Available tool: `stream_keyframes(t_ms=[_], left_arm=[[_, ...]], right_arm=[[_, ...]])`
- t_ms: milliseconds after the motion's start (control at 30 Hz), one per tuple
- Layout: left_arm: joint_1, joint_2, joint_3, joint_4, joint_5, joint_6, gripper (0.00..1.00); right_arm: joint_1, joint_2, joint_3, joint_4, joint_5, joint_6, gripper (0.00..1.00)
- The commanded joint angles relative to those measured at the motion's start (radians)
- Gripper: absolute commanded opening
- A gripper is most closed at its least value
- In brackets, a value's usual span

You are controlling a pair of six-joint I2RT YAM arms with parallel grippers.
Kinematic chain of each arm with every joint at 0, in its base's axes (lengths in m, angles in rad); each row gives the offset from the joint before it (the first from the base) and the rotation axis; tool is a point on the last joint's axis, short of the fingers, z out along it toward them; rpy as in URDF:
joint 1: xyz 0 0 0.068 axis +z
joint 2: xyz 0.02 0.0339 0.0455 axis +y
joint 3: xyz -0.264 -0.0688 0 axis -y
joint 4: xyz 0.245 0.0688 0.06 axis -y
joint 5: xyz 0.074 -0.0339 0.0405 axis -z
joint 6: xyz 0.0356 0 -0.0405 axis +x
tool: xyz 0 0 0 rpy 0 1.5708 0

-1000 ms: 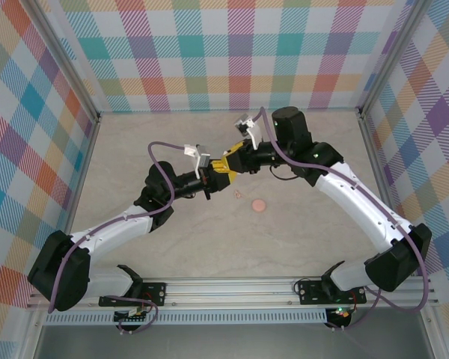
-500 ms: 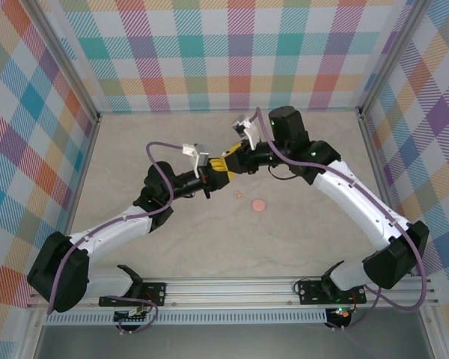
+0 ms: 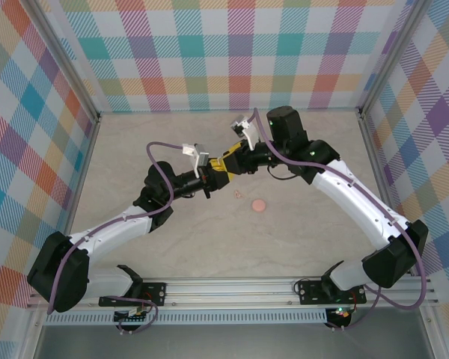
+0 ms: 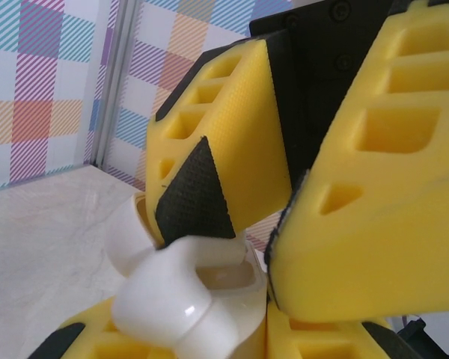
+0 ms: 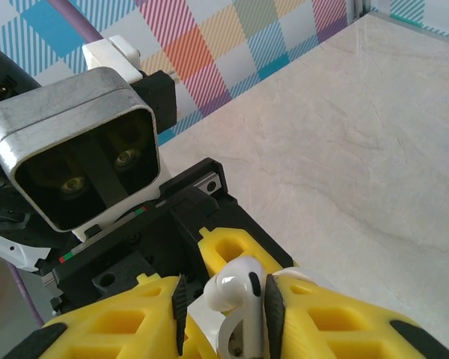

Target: Insert the wireless bluetooth earbuds into the charging case

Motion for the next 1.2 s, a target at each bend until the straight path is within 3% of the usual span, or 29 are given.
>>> stream_keyframes(t_ms=[0,233,533,1167], left_arm=[[-0.005,-0.039,0.012,0.035,0.001,0.020,0.00],[-0.006,-0.044,0.009,0.027,-0.004,0.025,0.00],[-0.006,-0.061,0.013,-0.030,-0.022,0.059,0.00],[-0.006,-0.083,0.053,-0.149,-0.051,0.126,0.00]], right_arm=[[0.006,0.011,0.029,-0.023,0.014,-0.023,0.37],[0.005,0.013,0.029,-0.030,0.033,-0.025,0.34],[0.006,0.002,0.029,-0.039,0.053,-0.032,0.19],[0.006,0.008,0.052,-0.082,0.049,-0.057,0.16]])
